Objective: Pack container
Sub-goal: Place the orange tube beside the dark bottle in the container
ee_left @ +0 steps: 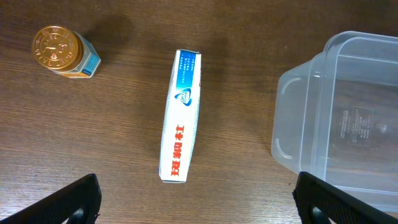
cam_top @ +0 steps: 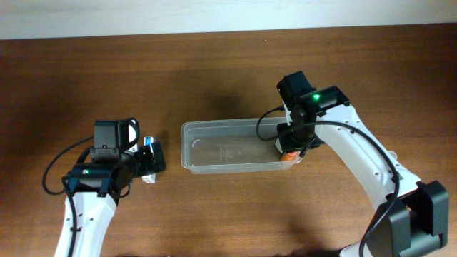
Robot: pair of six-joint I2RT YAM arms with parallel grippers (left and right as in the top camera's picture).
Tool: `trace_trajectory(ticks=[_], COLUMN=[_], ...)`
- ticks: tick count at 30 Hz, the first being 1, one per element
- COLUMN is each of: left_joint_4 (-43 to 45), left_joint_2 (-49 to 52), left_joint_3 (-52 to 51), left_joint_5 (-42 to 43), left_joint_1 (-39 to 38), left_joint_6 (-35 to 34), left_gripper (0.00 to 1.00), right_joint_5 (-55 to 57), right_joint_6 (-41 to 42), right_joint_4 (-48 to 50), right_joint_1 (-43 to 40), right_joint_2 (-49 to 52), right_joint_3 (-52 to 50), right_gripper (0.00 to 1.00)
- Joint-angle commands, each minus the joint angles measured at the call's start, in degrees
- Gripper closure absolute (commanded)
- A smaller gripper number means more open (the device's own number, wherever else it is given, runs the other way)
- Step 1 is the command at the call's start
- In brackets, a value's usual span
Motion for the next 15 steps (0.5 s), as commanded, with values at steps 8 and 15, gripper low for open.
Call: trace_trajectory(ticks=[8, 15], left_joint_4=[0.0, 0.0], left_joint_2=[0.2, 0.2], left_joint_3=[1.1, 1.1], left_joint_5=[0.6, 0.6], left_joint_1=[0.3, 0.3], left_joint_6=[-0.1, -0.1], left_gripper=[0.00, 0.00], right_joint_5=[1.1, 1.5], right_joint_6=[0.4, 0.9], right_joint_4=[-0.7, -2.4], right_joint_1=[0.3, -7.6], right_joint_2=[-4.9, -16.4], right_joint_3=[5.2, 12.9], right_gripper=[0.54, 0.43])
